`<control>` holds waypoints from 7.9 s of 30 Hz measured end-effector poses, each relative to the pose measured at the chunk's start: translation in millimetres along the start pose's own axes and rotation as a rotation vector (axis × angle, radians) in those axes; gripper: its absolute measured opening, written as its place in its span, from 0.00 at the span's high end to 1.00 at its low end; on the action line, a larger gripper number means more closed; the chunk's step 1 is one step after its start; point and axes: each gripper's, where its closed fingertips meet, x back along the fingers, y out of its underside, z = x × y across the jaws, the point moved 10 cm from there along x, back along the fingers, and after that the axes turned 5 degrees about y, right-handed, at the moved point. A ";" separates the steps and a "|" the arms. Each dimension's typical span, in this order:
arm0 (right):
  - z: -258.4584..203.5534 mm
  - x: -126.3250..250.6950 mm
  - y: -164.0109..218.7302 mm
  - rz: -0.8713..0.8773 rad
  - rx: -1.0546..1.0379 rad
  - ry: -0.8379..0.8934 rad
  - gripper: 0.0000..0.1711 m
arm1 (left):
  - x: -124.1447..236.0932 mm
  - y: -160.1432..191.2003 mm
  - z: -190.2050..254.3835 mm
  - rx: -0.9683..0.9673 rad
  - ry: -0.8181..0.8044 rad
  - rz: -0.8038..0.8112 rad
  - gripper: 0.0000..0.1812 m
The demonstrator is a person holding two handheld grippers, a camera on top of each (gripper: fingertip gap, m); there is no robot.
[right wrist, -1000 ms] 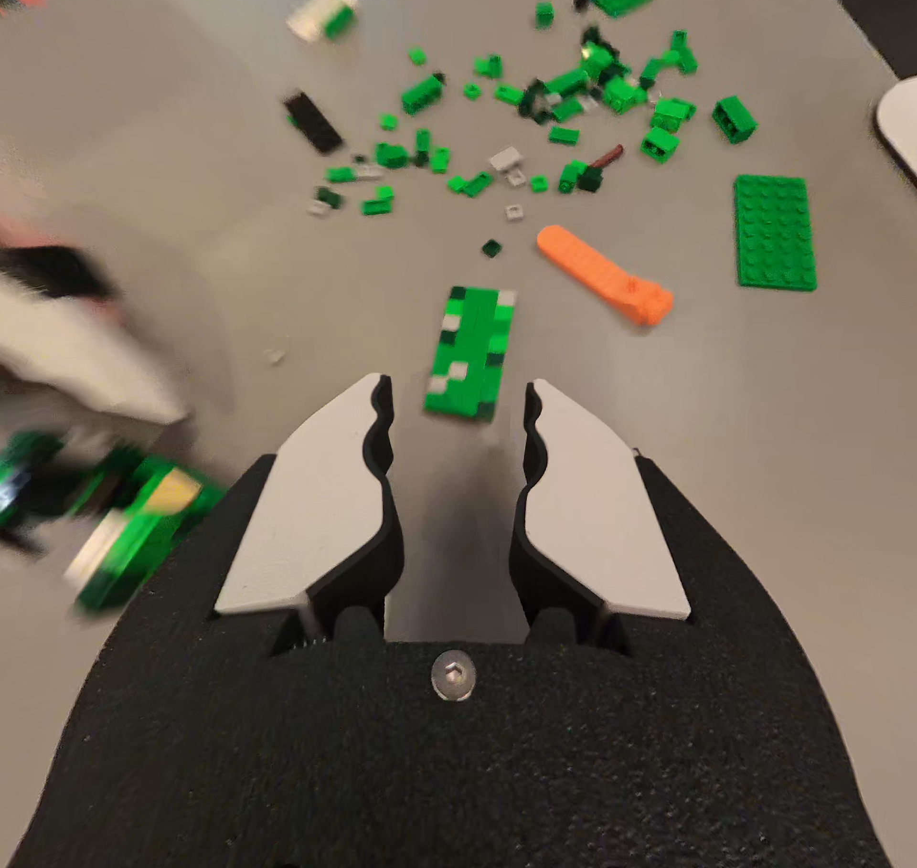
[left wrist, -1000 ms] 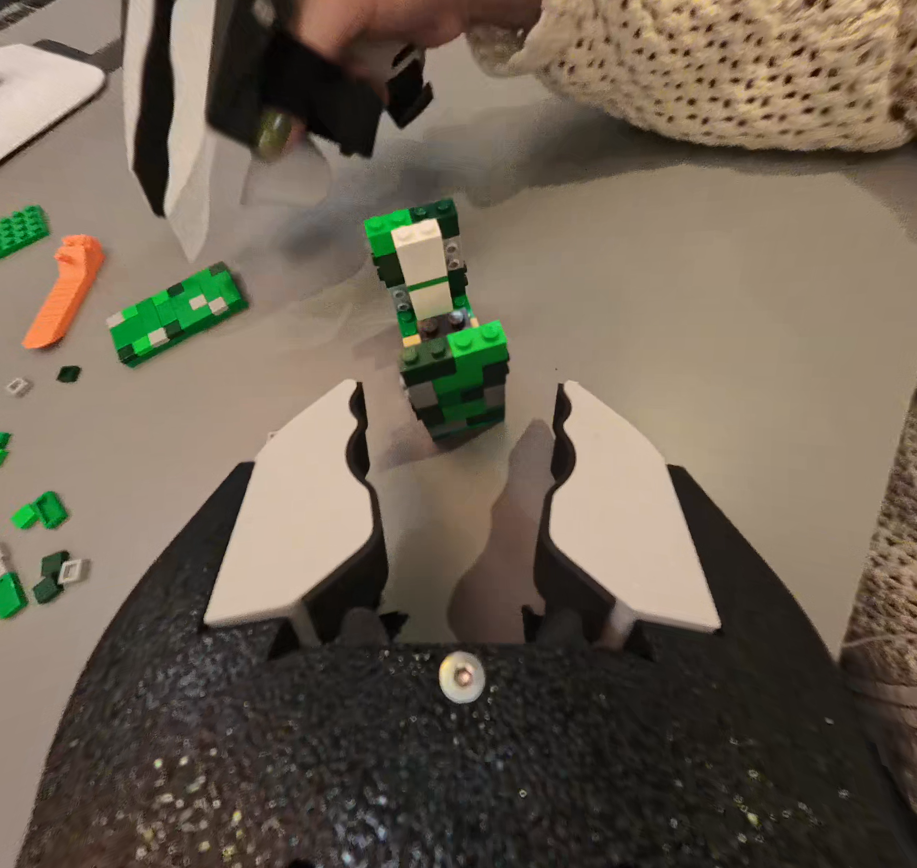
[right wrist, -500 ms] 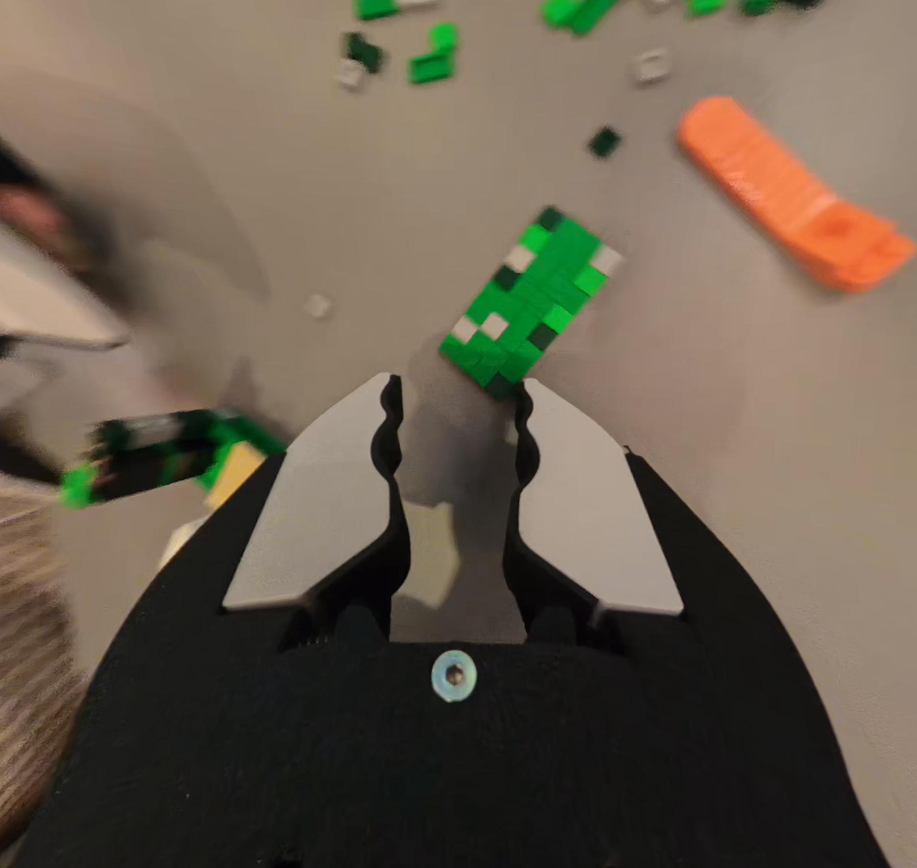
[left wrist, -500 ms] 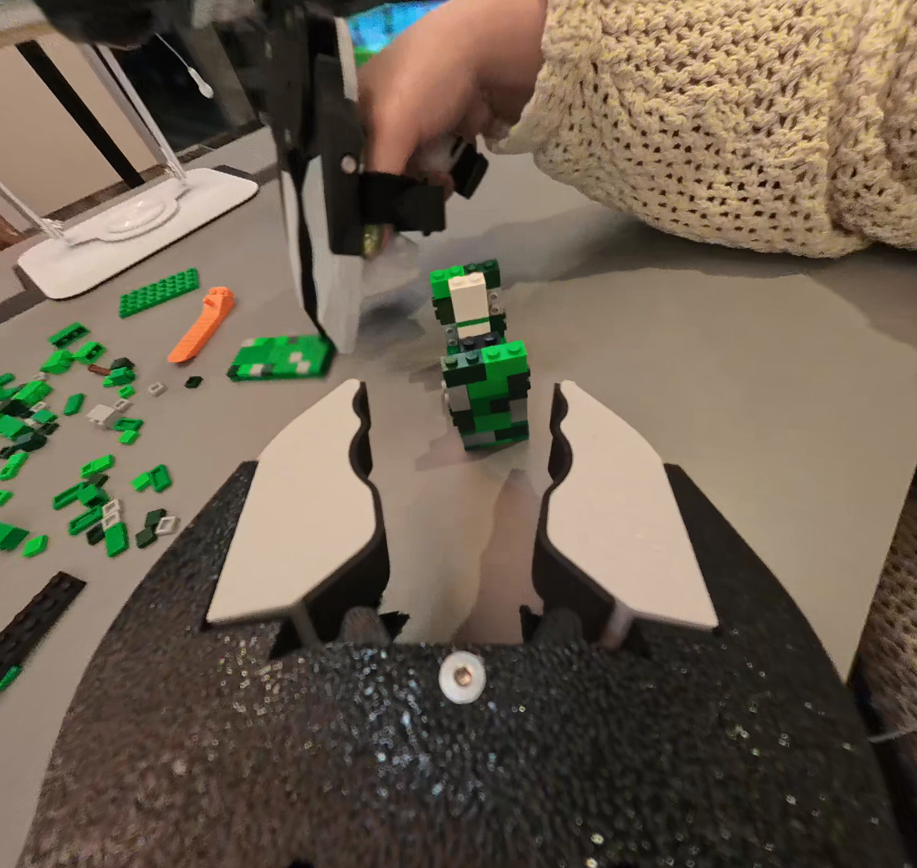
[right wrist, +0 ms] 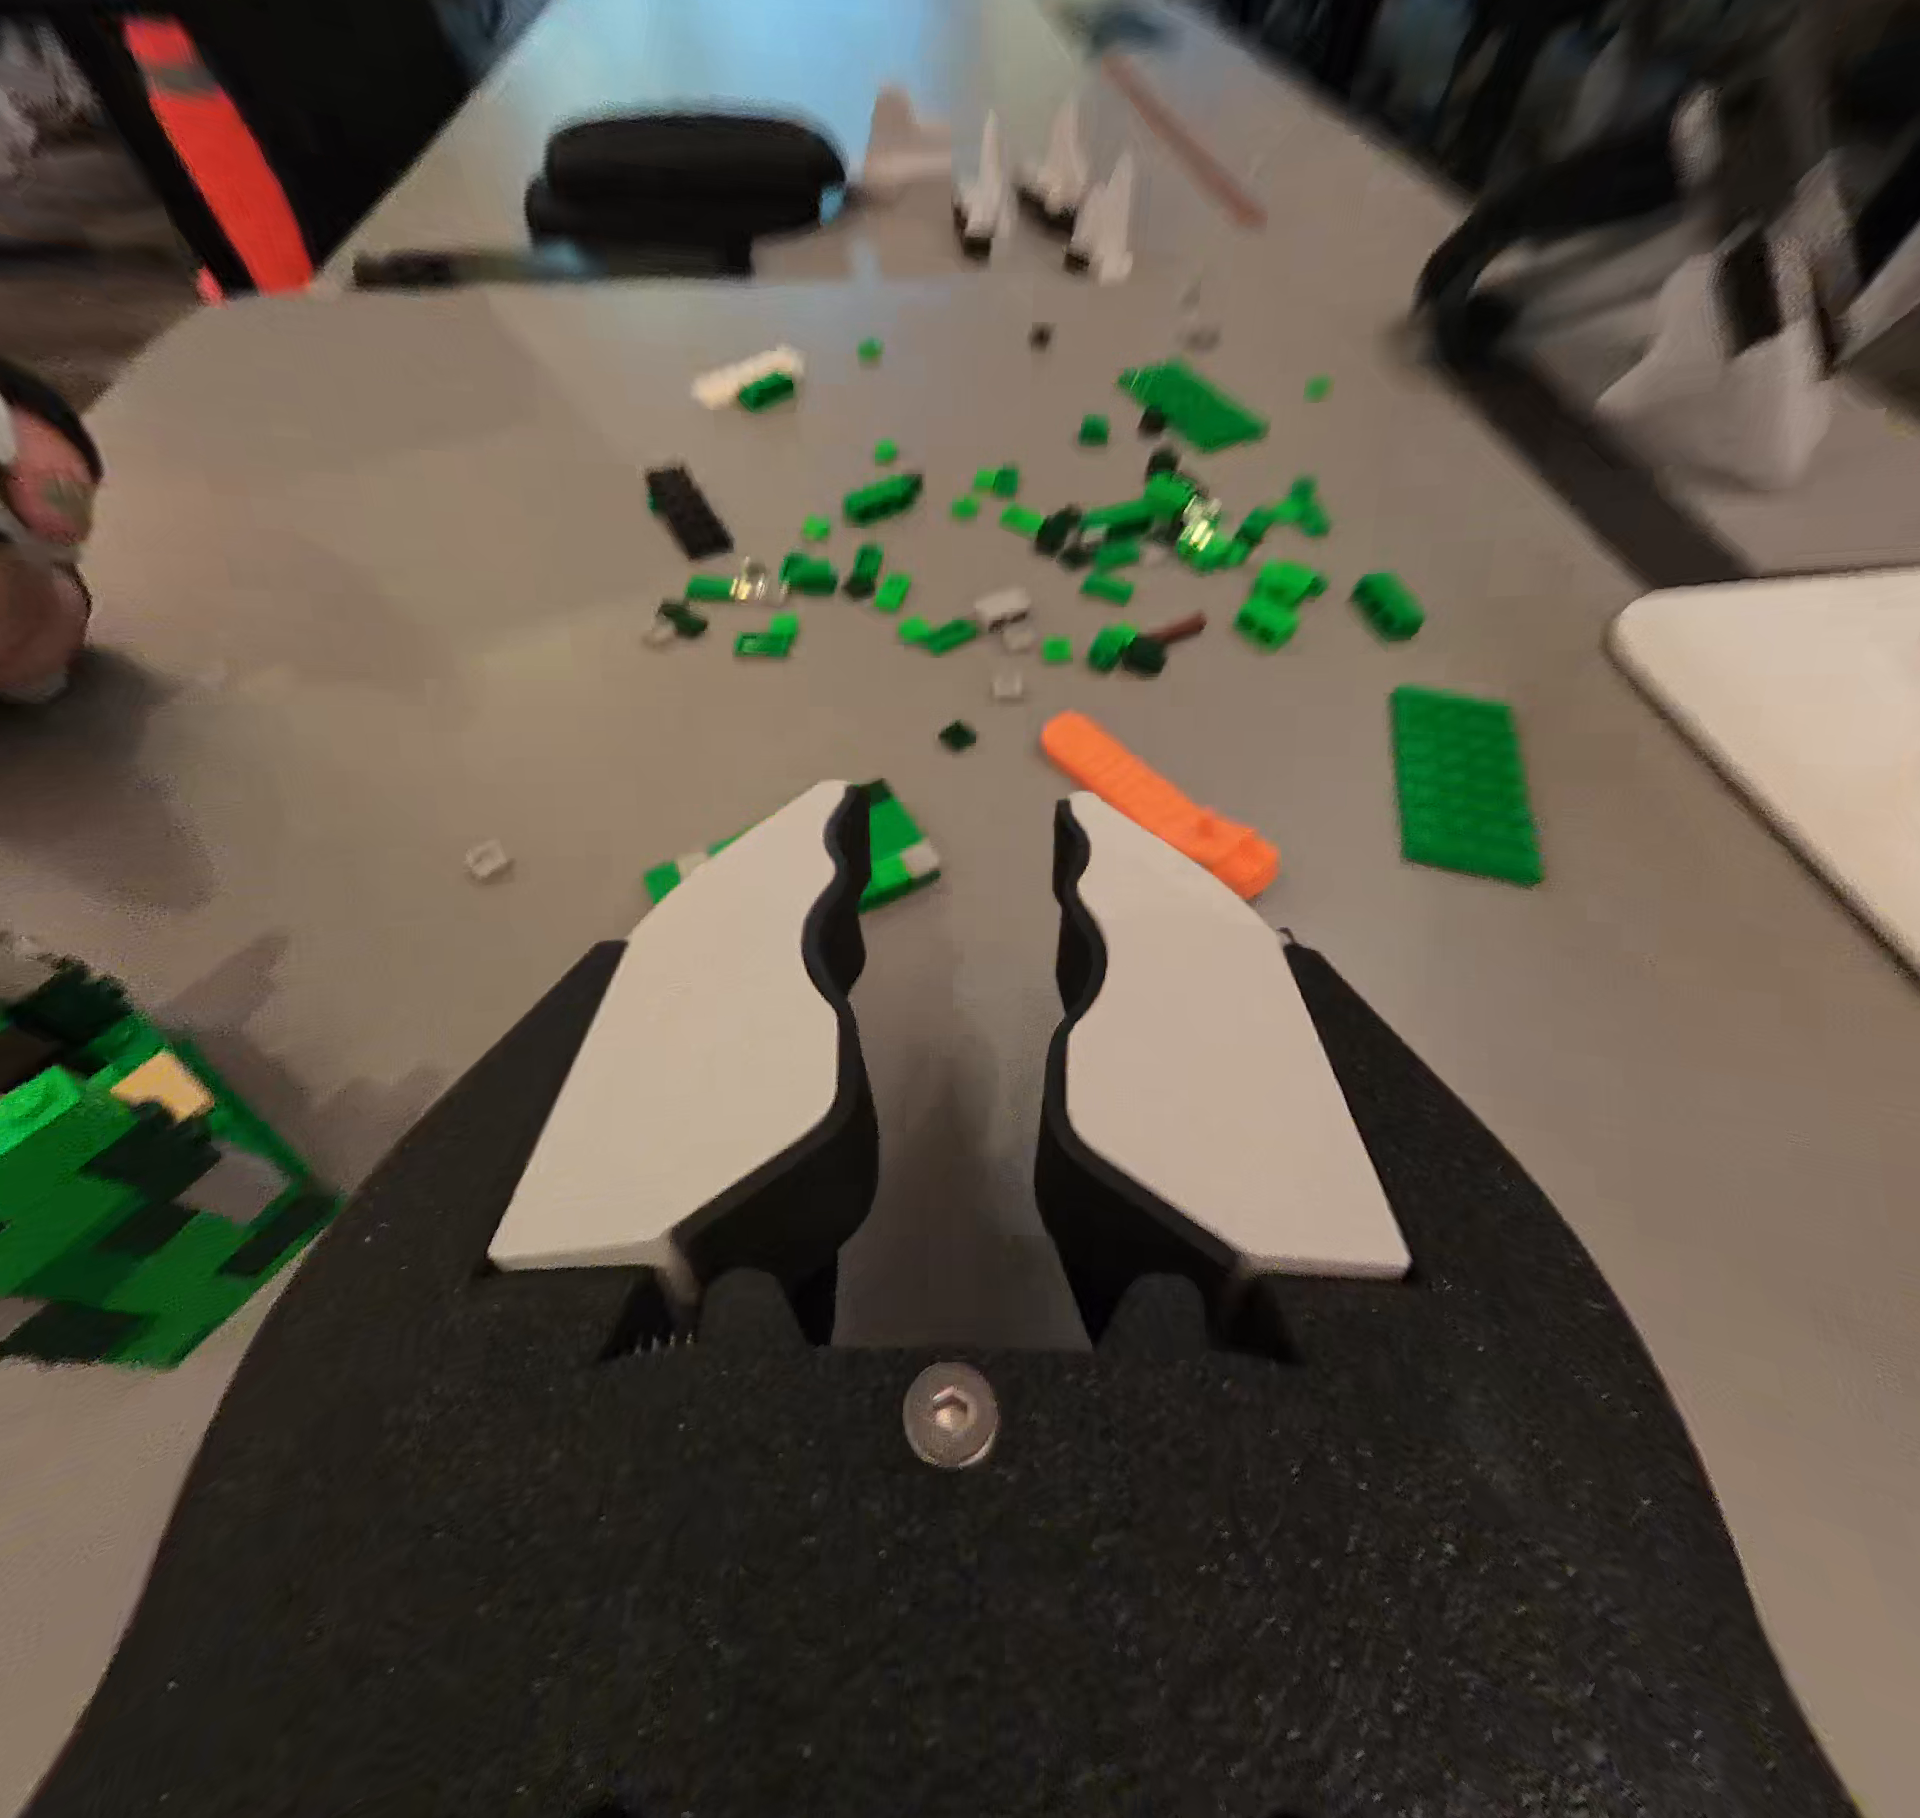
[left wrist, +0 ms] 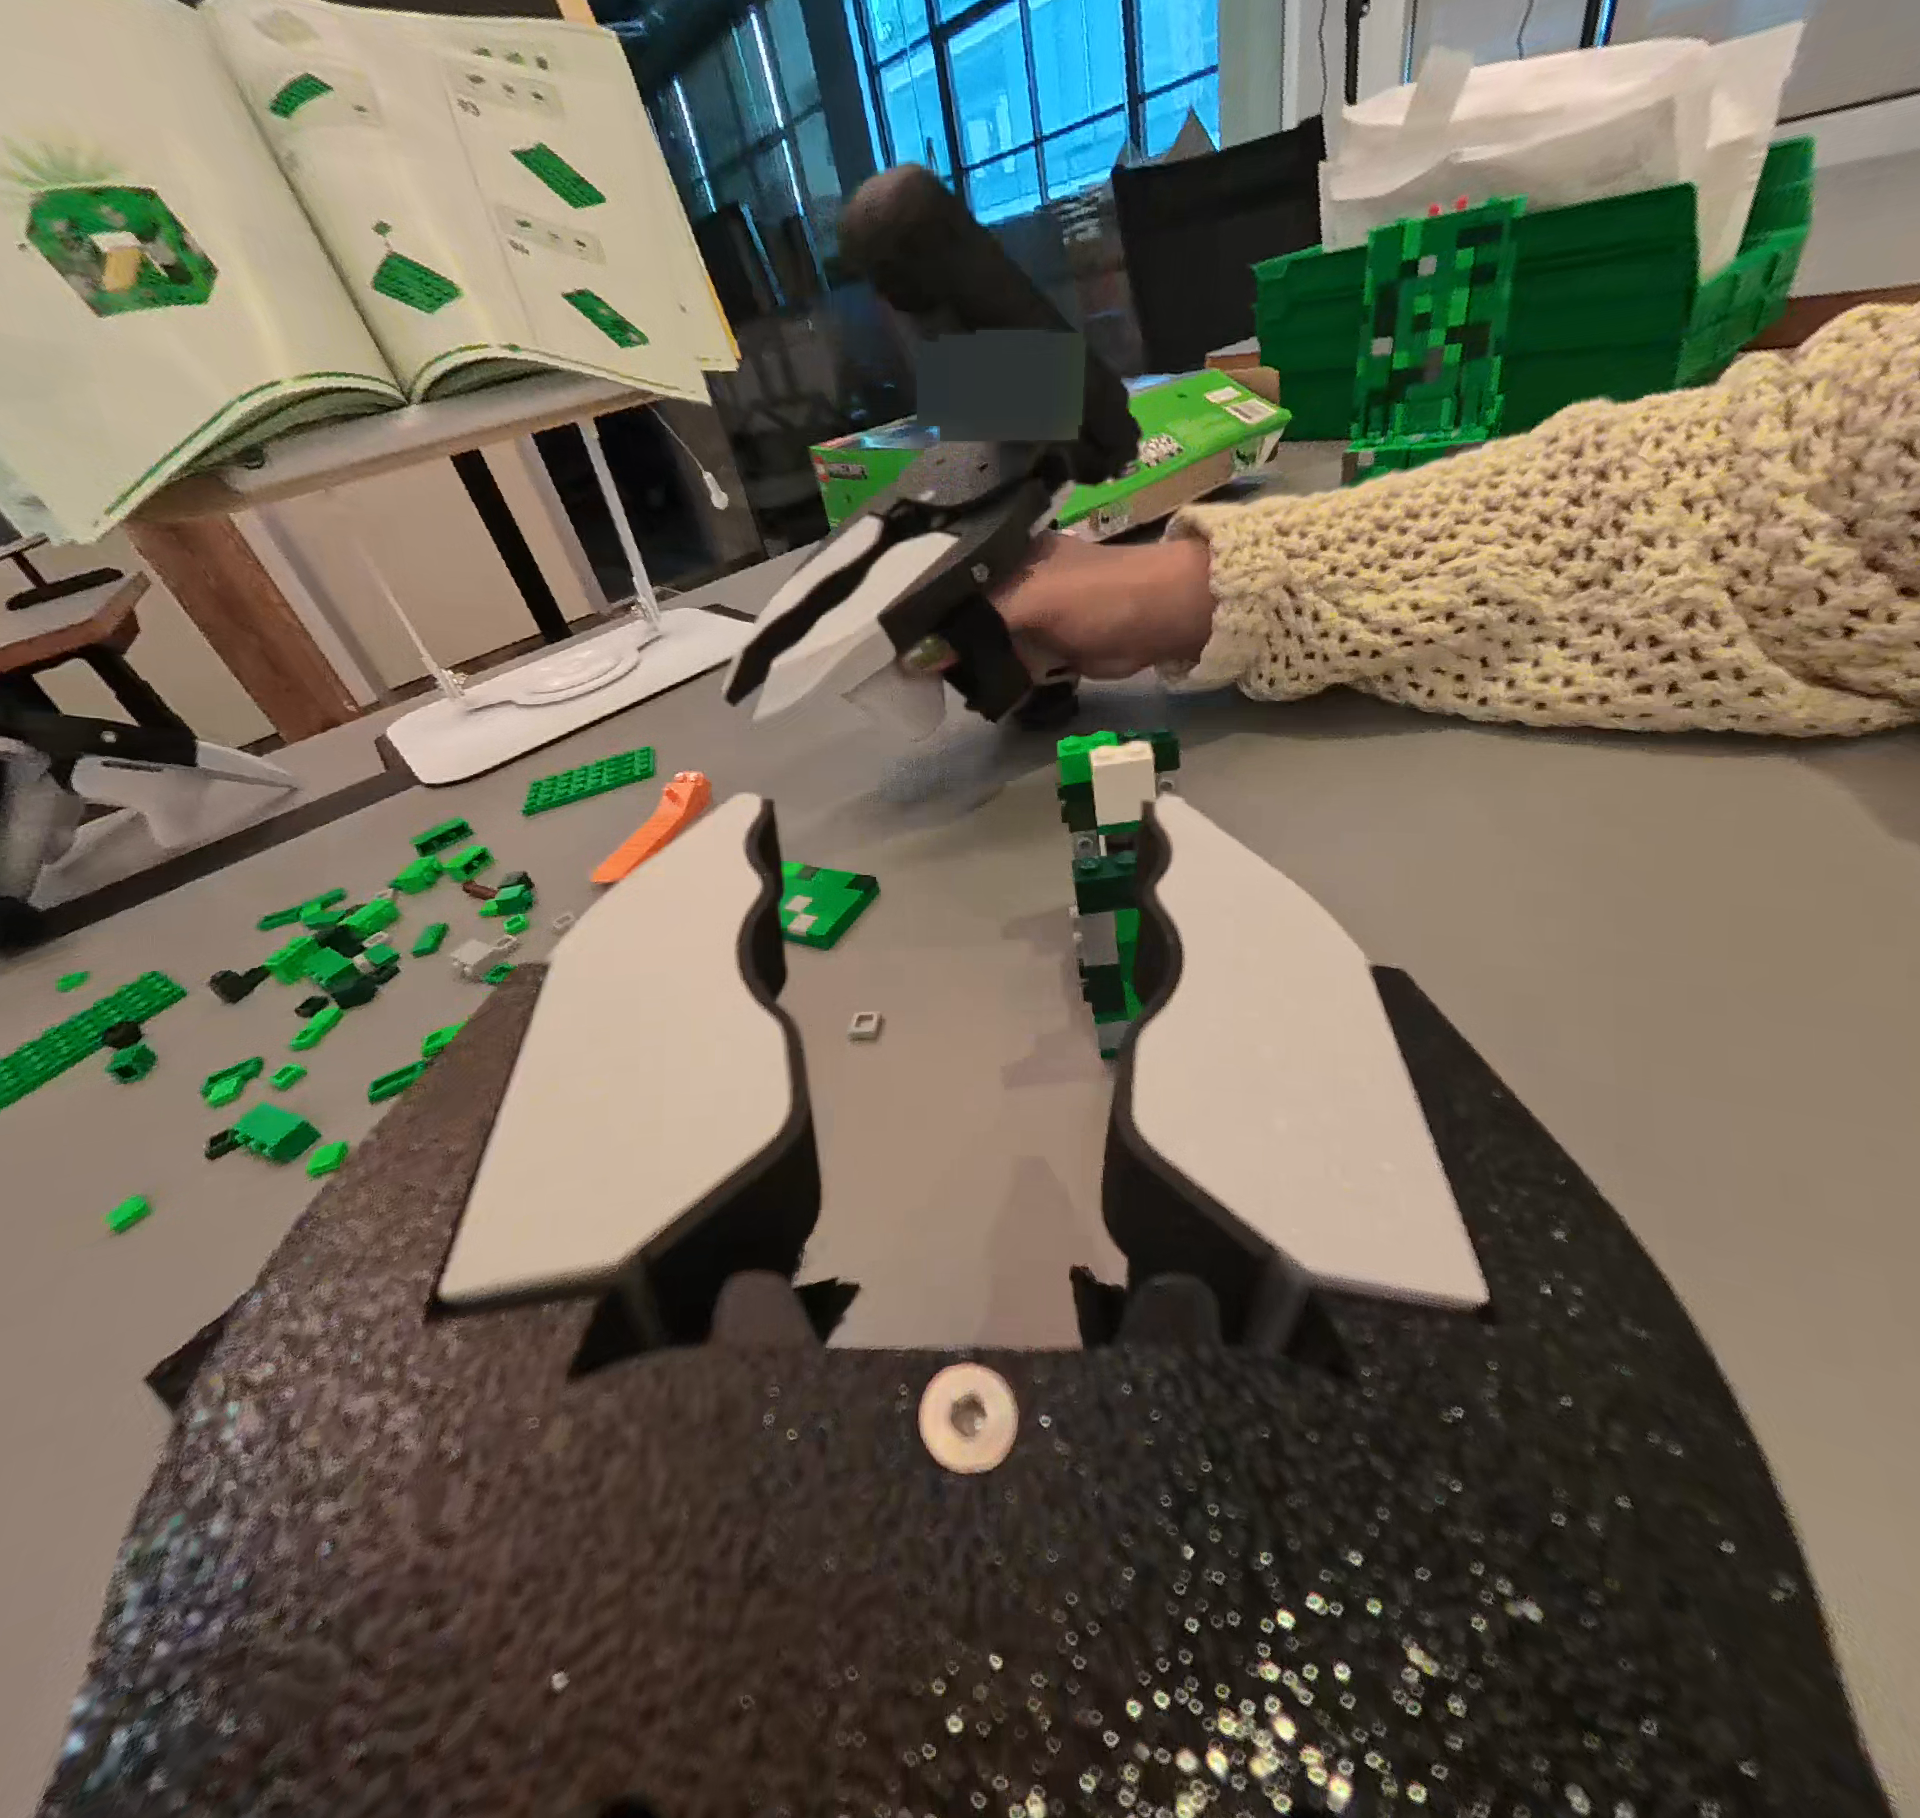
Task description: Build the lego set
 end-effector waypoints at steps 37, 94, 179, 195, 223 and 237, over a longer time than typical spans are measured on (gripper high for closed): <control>-14.3 30.4 4.4 0.205 0.160 0.427 1.00 | 7.6 1.2 -9.1 -0.042 -0.246 0.059 0.68; -38.7 -27.1 -29.2 -0.873 0.959 -0.500 0.60 | 25.1 0.1 -20.0 0.144 -0.224 0.190 0.72; -39.8 87.2 9.5 -0.912 0.377 -0.237 0.80 | 23.0 1.3 -22.2 0.189 -0.209 0.209 0.74; -67.0 128.2 29.9 -1.006 0.455 -0.176 0.66 | 22.5 1.4 -21.8 0.192 -0.197 0.217 0.74; -63.9 101.8 26.3 -0.907 0.382 -0.273 0.81 | 21.8 2.0 -24.1 0.214 -0.199 0.227 0.74; -85.8 116.4 -20.9 -0.728 0.577 -0.170 0.81 | 21.4 1.9 -23.8 0.214 -0.188 0.226 0.74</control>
